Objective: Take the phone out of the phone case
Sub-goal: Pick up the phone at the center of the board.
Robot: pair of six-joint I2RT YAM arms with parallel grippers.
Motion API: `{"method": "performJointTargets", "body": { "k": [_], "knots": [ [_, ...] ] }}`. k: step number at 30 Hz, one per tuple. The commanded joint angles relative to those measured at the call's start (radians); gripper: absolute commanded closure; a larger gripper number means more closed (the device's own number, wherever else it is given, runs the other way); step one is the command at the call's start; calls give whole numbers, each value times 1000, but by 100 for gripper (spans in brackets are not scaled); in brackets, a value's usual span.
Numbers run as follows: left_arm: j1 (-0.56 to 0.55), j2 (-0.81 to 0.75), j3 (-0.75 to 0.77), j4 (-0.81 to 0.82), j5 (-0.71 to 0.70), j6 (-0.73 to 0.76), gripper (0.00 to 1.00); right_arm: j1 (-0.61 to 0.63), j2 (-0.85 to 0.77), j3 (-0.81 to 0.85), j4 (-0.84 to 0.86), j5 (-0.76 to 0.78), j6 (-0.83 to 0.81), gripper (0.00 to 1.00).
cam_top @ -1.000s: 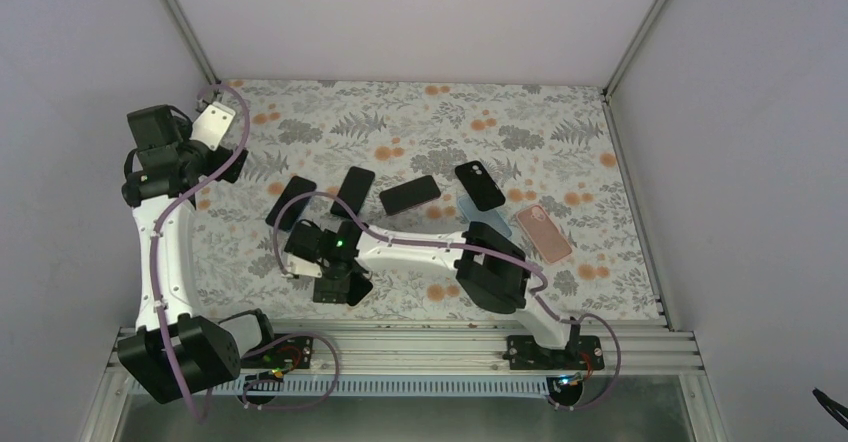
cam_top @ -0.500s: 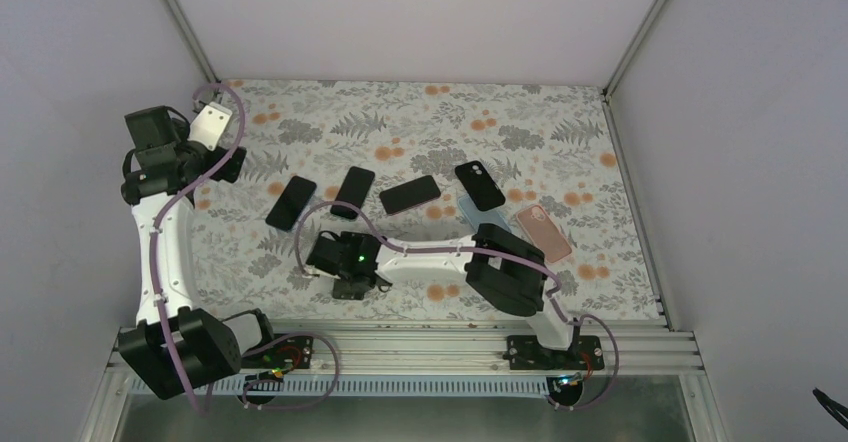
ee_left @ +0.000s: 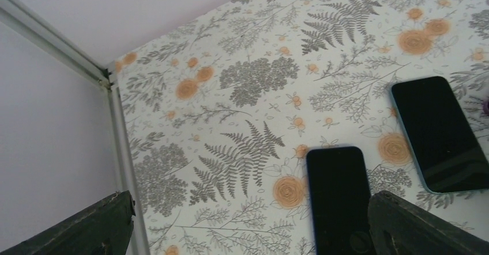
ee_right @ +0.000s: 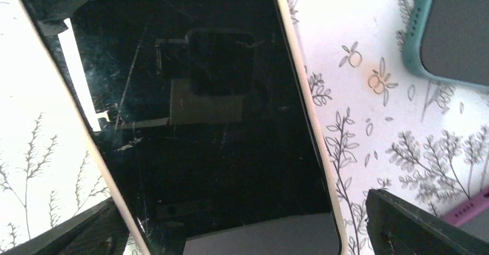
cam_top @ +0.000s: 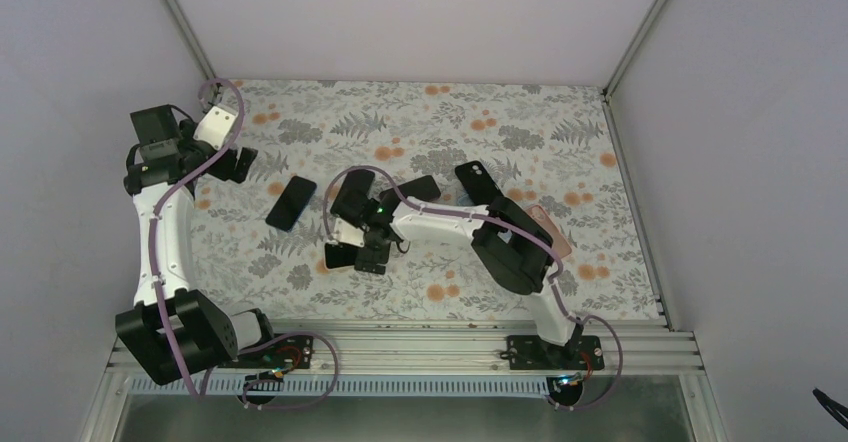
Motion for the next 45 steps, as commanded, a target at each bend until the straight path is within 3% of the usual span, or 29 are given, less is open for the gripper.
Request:
{"method": "performJointTargets", "body": {
  "k": [1, 10, 14, 20, 24, 36, 45],
  "knots": [
    [6, 8, 9, -24, 77, 22, 0, -6, 76, 2, -107, -119, -133, 0],
    [6, 5, -9, -69, 147, 75, 0, -11, 107, 36, -194, -224, -222, 1],
    [6, 25, 4, -109, 197, 89, 0, -12, 121, 40, -220, -227, -212, 14],
    [6, 37, -6, -147, 238, 101, 0, -18, 93, -7, -169, -193, -133, 20],
    [6, 62, -3, -192, 279, 100, 0, -26, 76, -15, -142, -171, -86, 40],
    [-65, 422, 78, -631, 509, 243, 0, -25, -211, -1, -18, 29, -19, 50],
    [-213, 597, 149, -686, 611, 211, 3, -27, -204, 104, -7, 109, -52, 50]
  ]
}}
